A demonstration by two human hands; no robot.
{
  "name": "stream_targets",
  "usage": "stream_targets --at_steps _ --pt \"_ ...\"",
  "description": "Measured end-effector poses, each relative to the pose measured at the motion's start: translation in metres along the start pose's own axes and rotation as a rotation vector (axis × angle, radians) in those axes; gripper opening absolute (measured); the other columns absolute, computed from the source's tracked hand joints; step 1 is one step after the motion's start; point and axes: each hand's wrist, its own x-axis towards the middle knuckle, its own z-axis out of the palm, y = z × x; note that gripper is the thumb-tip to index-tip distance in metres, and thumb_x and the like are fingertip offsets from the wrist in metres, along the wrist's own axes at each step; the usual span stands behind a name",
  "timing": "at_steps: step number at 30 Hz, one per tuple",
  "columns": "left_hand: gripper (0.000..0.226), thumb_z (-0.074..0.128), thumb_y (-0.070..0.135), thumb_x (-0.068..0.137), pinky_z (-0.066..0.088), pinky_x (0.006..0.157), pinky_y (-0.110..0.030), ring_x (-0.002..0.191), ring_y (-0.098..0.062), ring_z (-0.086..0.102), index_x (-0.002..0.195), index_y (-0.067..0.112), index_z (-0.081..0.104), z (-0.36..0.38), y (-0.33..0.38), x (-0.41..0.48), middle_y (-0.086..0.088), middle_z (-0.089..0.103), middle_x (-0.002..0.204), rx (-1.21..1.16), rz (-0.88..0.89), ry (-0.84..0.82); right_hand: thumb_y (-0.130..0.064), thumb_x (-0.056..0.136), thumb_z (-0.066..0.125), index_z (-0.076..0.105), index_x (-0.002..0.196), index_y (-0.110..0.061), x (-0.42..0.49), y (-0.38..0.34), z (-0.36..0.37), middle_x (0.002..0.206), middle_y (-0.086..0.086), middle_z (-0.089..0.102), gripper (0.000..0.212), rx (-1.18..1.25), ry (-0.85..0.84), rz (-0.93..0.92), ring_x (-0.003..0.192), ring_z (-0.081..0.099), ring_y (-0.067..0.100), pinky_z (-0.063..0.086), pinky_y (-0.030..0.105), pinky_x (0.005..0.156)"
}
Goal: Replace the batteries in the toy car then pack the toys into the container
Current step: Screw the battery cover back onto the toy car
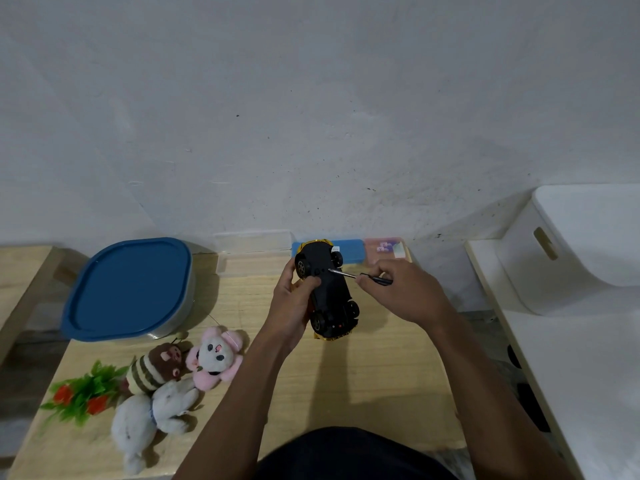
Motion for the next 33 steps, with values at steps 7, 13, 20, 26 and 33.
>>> stream_targets --at_steps 7,13,20,26,33 --pt "0.056 0.056 0.0 0.092 0.055 0.074 -0.038 0.086 -0.021 0.069 0.139 0.029 0.05 -0.002 0.0 -0.001 -0.007 0.071 0.104 0.03 0.036 0.01 -0.058 0.086 0.055 0.061 0.071 -0.026 0.003 -0.011 -0.004 0.083 -0.013 0.063 0.036 -0.007 -0.048 0.046 0.083 0.061 0.007 0.042 0.026 0.064" --pt "0.054 0.056 -0.002 0.092 0.056 0.079 -0.041 0.089 -0.02 0.07 0.135 0.031 0.054 -0.002 -0.002 -0.002 -0.006 0.071 0.105 0.031 0.055 0.005 -0.049 0.088 0.058 0.05 0.058 -0.015 0.002 -0.019 -0.007 0.057 -0.004 0.046 0.046 0.039 -0.09 0.086 0.054 0.047 0.014 0.034 0.029 0.055" --pt "0.055 0.055 -0.002 0.093 0.057 0.086 -0.045 0.098 -0.026 0.068 0.137 0.03 0.053 -0.002 -0.002 -0.001 -0.009 0.069 0.111 0.055 0.072 0.003 -0.041 0.086 0.063 0.062 0.09 -0.012 -0.003 -0.028 -0.013 0.076 -0.002 0.06 0.029 0.112 -0.134 0.107 0.065 0.053 0.012 0.04 0.029 0.06" --pt "0.054 0.056 -0.003 0.092 0.057 0.087 -0.045 0.097 -0.028 0.068 0.135 0.03 0.054 -0.002 -0.003 0.0 -0.015 0.068 0.112 0.058 0.078 0.008 -0.036 0.087 0.066 0.055 0.078 -0.02 -0.002 -0.029 -0.015 0.076 -0.002 0.063 0.022 0.129 -0.11 0.055 0.063 0.053 0.009 0.039 0.024 0.054" --pt "0.051 0.055 -0.002 0.092 0.057 0.088 -0.045 0.095 -0.025 0.068 0.128 0.033 0.059 -0.003 -0.004 -0.001 -0.01 0.07 0.104 0.11 0.091 0.003 -0.046 0.087 0.064 0.055 0.064 -0.018 0.002 -0.031 -0.017 0.071 0.006 0.068 0.038 0.073 -0.085 0.061 0.058 0.054 0.012 0.046 0.031 0.063"
